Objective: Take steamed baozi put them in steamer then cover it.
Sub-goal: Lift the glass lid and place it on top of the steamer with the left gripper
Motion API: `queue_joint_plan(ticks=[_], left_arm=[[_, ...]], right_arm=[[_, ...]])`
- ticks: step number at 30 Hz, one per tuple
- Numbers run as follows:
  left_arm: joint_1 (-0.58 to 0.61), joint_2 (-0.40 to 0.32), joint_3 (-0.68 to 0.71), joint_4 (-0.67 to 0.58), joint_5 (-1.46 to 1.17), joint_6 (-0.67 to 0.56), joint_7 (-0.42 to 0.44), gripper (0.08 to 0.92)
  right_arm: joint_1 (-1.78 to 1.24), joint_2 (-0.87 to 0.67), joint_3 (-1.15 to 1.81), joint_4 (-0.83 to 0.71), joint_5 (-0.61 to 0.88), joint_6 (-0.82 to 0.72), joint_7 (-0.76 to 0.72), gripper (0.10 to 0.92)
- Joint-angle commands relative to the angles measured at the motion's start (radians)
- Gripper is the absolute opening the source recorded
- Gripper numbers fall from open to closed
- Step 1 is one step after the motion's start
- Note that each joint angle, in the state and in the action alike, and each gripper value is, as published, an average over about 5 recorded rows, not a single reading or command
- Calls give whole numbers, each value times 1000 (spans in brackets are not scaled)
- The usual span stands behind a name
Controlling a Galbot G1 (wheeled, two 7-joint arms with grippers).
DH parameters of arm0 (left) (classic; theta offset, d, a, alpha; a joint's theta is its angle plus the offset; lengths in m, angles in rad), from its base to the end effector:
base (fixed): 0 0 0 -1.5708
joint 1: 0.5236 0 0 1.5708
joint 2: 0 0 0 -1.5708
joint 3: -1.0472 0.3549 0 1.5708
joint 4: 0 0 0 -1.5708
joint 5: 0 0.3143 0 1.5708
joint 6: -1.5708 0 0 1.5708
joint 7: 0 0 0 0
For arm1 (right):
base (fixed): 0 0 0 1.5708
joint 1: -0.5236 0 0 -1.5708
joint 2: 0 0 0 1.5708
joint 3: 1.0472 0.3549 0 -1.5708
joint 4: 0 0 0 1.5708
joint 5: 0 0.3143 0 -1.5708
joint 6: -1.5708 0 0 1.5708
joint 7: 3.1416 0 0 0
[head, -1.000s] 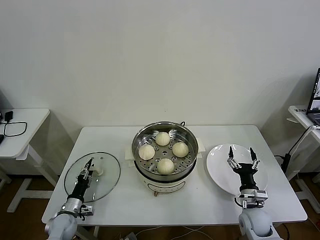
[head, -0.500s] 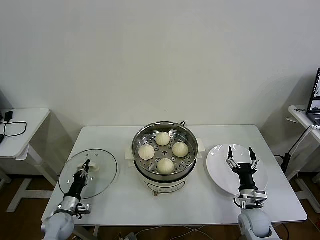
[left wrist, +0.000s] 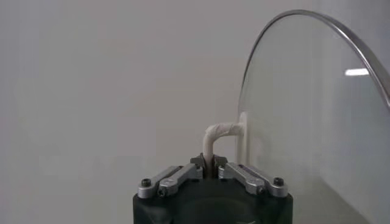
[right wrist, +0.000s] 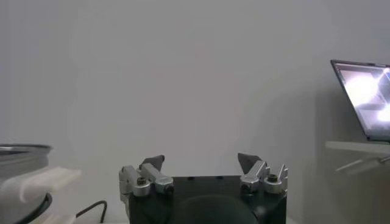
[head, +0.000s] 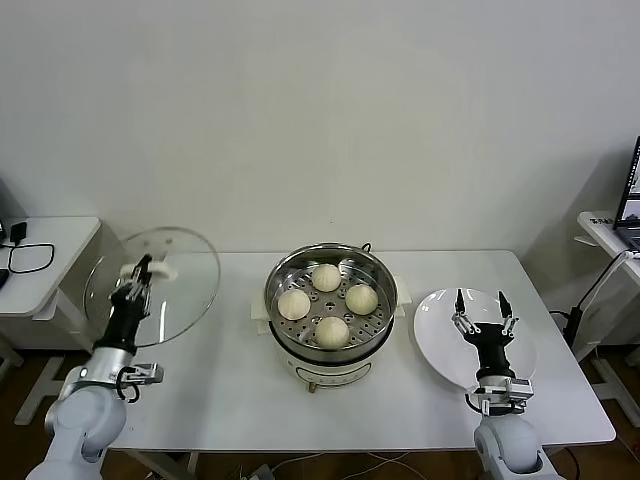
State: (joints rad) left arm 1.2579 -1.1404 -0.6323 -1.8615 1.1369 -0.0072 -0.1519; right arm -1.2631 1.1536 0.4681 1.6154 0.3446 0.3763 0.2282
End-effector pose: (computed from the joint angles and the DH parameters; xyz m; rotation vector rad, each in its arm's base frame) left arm 0.2452 0.1402 -0.2846 -0.2267 2.0660 2.0820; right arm 0.2379 -0.1222 -0.3785 0.2095 2.9486 -0.0407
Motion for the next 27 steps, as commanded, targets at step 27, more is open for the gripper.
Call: queue_joint_plan(ticks=[27], left_arm=[[-311,-315,822,-40,384,534,448,187]], right_arm=[[57,95,24,-78,-91,-16,12,823]])
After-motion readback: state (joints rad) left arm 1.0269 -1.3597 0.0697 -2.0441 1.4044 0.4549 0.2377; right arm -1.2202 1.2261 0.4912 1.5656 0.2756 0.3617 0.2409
